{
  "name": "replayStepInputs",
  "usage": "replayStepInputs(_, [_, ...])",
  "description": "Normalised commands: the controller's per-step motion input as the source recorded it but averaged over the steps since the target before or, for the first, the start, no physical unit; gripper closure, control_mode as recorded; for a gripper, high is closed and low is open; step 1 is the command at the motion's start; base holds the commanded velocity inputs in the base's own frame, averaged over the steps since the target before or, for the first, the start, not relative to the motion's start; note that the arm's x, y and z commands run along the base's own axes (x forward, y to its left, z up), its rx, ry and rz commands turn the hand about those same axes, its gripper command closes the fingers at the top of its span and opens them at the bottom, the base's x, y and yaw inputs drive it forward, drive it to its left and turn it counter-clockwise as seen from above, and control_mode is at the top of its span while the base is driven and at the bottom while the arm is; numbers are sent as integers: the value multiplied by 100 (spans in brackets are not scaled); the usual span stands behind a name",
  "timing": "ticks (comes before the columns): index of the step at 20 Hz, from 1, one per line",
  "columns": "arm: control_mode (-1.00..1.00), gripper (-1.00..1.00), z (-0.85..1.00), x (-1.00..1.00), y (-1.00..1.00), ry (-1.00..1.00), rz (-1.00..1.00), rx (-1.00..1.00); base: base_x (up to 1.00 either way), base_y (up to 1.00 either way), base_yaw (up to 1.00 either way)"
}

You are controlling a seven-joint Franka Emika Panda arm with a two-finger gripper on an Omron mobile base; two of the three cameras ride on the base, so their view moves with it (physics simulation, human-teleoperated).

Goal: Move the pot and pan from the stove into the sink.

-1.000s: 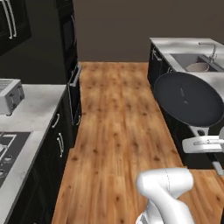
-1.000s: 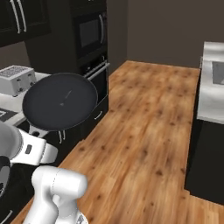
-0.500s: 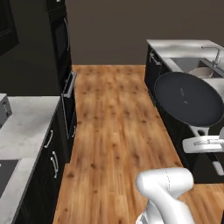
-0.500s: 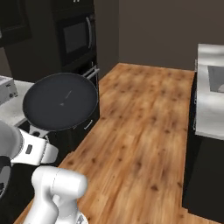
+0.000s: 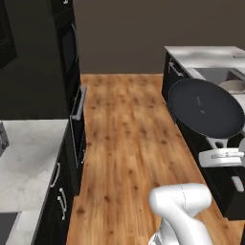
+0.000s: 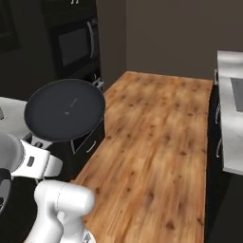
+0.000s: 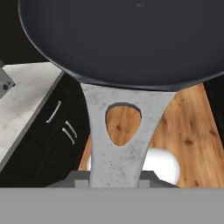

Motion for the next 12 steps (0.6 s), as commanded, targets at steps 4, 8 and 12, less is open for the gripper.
replayStepInputs(4, [100,100,0,0,0,0,0,0,68,19,0])
replayStepInputs(8, [100,100,0,0,0,0,0,0,76,16,0])
replayStepInputs(12, [100,100,0,0,0,0,0,0,85,19,0])
